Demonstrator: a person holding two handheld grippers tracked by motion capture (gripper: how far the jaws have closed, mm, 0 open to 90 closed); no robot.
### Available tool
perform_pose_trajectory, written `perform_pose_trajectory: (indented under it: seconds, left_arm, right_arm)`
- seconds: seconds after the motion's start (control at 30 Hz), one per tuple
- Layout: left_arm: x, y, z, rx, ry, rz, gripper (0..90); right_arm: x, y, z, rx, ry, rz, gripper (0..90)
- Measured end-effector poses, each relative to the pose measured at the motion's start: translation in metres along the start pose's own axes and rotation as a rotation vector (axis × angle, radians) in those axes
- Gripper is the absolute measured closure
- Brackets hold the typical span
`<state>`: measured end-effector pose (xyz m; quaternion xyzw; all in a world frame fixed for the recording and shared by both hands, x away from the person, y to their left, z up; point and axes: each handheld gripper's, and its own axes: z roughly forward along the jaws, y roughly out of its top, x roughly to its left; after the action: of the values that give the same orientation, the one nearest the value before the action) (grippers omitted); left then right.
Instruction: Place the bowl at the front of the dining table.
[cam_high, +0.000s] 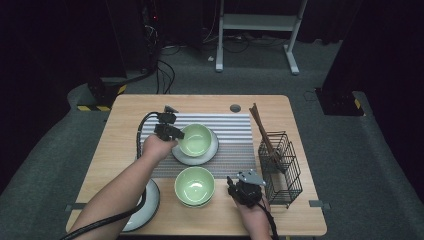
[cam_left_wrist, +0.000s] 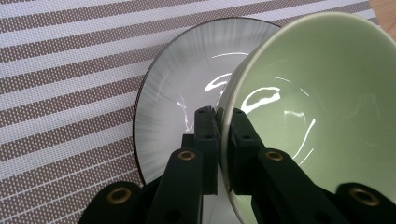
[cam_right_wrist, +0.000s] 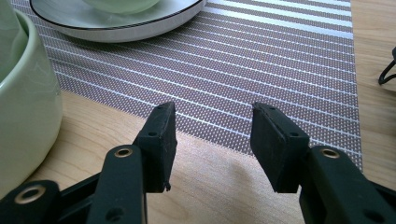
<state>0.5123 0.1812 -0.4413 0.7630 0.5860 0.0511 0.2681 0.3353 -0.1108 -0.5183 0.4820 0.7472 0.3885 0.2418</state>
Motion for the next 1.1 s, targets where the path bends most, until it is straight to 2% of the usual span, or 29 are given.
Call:
perform_pose_trajectory:
  seconds: [0.9, 1.1]
  left_arm:
    - [0.0011, 0.0047, 0.0086, -0.009, 0.014, -0.015, 83.9]
    - [-0.0008, 0.0072, 0.0087, -0.004, 0.018, -0.008, 83.7]
  right_arm:
    - [-0.0004, 0.0002, 0.0000, -0.002, 0.003, 0.001, 50.4]
    - [0.0002, 0.0014, -0.0015, -0.010, 0.005, 0.000, 50.5]
